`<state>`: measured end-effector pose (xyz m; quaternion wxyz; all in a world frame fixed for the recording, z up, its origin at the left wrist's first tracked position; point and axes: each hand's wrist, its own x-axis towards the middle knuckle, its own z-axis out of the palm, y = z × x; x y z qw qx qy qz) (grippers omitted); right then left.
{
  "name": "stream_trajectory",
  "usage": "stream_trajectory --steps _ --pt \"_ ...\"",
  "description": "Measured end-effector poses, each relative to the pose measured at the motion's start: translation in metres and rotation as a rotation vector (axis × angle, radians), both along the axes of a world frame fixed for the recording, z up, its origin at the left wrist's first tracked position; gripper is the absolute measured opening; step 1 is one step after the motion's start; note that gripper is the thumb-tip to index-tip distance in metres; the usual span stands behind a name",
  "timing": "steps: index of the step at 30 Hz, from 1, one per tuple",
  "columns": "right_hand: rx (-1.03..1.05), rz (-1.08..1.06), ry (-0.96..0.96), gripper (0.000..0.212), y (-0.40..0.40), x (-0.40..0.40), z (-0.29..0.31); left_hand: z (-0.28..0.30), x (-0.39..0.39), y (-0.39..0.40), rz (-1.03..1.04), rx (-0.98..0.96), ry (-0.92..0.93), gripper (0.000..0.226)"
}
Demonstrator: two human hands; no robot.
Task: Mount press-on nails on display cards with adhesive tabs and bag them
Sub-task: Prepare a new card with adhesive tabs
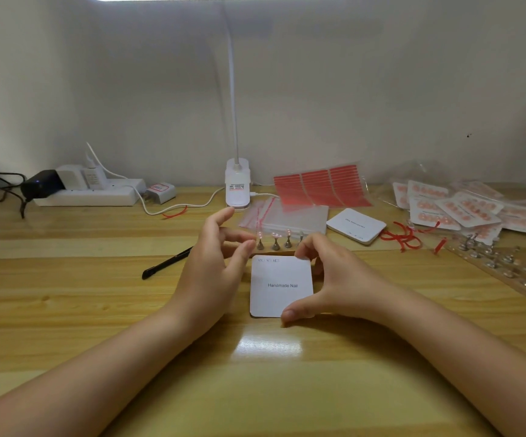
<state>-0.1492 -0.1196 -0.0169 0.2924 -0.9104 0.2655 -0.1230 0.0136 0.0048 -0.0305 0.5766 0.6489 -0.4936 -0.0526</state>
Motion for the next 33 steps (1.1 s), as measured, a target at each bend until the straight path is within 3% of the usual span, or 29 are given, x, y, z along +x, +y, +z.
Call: stream_trajectory --steps 5,12,14,17,19,24,29,33 --pt "0.023 -0.016 -0.157 0.085 0.002 0.002 -0.006 0.0 -0.003 0.001 -0.058 -0.032 -0.008 0.057" --pt "0.043 -0.078 -0.258 0.077 0.0 0.001 -0.012 -0.002 -0.003 0.001 -0.07 0.089 -0.065 0.065" --pt "0.043 -0.102 -0.26 0.073 -0.001 0.002 -0.012 0.0 -0.003 0.004 -0.01 0.112 -0.176 0.065" --pt "0.024 -0.113 -0.258 0.06 -0.004 0.001 -0.012 0.006 0.002 0.009 0.13 0.147 -0.513 0.063" --pt "0.002 -0.111 -0.229 0.053 -0.005 0.0 -0.012 0.008 0.006 0.011 0.171 0.234 -0.598 0.062" --pt "-0.026 -0.073 -0.162 0.041 -0.006 0.0 -0.011 0.001 0.009 0.009 0.163 0.39 -0.506 0.056" --pt "-0.045 -0.214 -0.299 0.004 -0.009 -0.002 -0.01 -0.002 0.018 0.005 0.14 0.356 -0.335 0.062" --pt "-0.123 -0.389 -0.311 0.039 -0.02 -0.01 0.004 -0.003 0.022 0.004 0.136 0.314 -0.194 0.076"
